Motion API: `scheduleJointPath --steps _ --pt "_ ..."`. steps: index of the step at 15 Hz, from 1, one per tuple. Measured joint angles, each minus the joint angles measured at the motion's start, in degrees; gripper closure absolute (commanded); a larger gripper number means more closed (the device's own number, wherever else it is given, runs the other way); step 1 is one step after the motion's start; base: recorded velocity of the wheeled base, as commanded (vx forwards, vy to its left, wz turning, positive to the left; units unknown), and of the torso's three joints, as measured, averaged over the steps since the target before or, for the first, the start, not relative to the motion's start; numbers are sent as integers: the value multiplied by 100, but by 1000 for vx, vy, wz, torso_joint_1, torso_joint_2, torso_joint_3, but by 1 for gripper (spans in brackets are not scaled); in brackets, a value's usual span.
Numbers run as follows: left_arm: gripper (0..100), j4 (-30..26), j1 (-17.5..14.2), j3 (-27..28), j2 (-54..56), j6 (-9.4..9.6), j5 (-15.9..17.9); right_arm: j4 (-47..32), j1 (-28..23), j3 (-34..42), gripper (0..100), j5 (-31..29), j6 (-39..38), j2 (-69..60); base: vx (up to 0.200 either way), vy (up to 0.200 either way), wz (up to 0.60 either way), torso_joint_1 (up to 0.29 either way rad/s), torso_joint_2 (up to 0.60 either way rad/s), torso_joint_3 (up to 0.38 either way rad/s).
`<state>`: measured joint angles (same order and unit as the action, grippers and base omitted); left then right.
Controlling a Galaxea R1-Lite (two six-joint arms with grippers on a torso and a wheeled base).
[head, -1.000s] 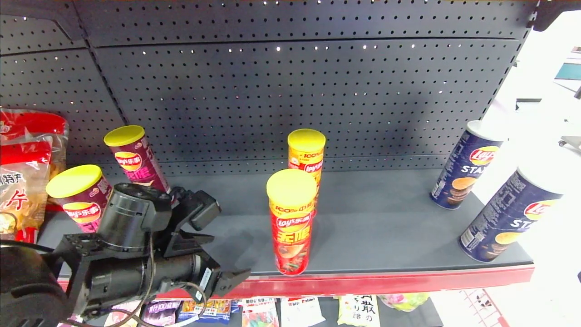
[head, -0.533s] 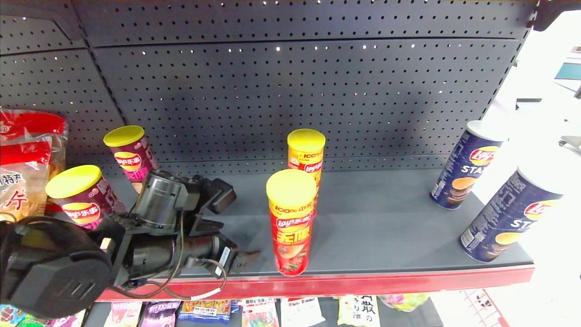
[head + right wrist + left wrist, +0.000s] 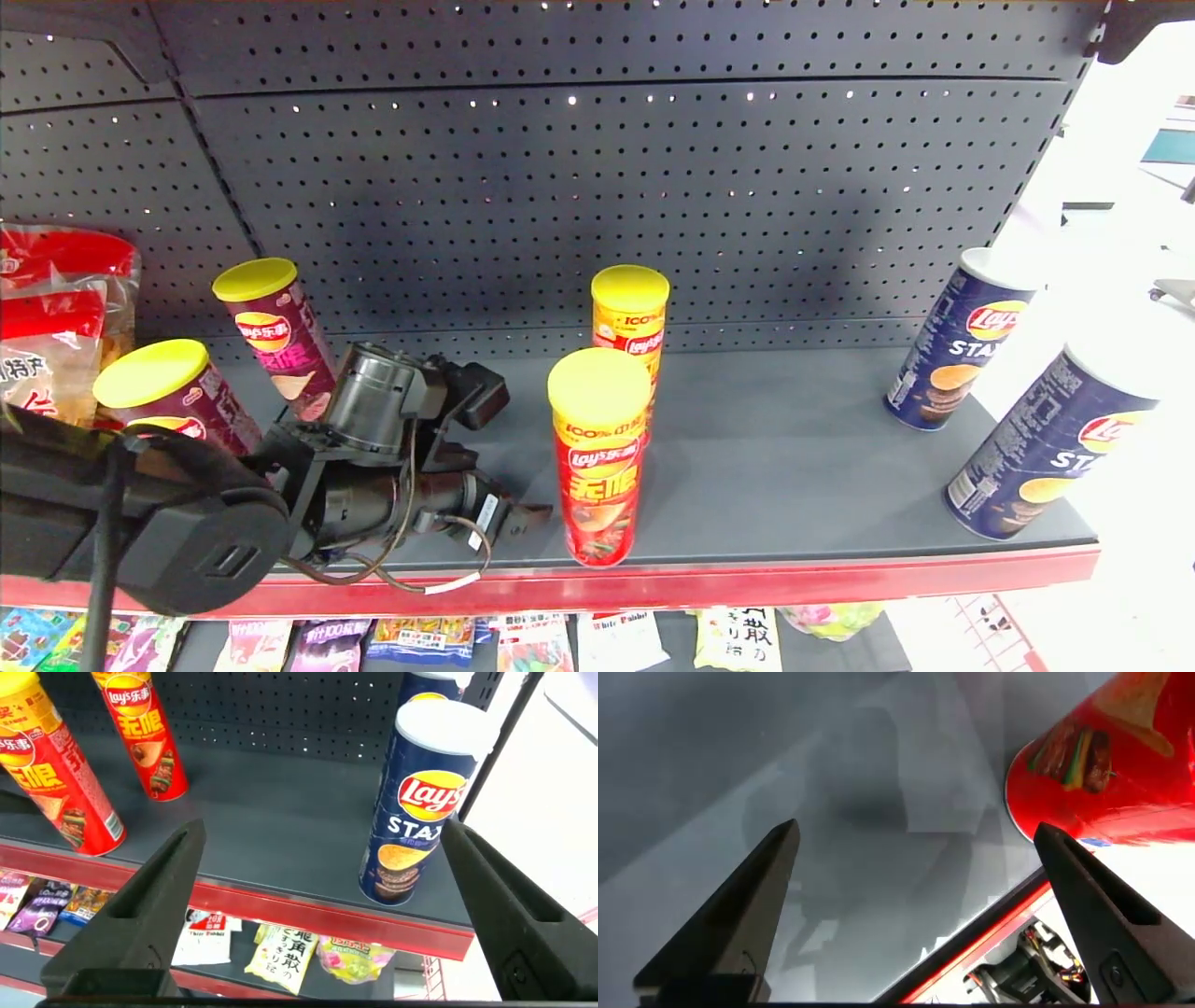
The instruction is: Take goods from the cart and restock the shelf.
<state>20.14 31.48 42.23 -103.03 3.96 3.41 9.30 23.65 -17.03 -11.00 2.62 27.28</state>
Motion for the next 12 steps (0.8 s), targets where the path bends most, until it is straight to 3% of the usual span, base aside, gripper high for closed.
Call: scheduleJointPath --steps 12 --pt "0 2 121 265 -221 0 2 -2 -1 15 0 0 -5 30 0 0 0 0 0 0"
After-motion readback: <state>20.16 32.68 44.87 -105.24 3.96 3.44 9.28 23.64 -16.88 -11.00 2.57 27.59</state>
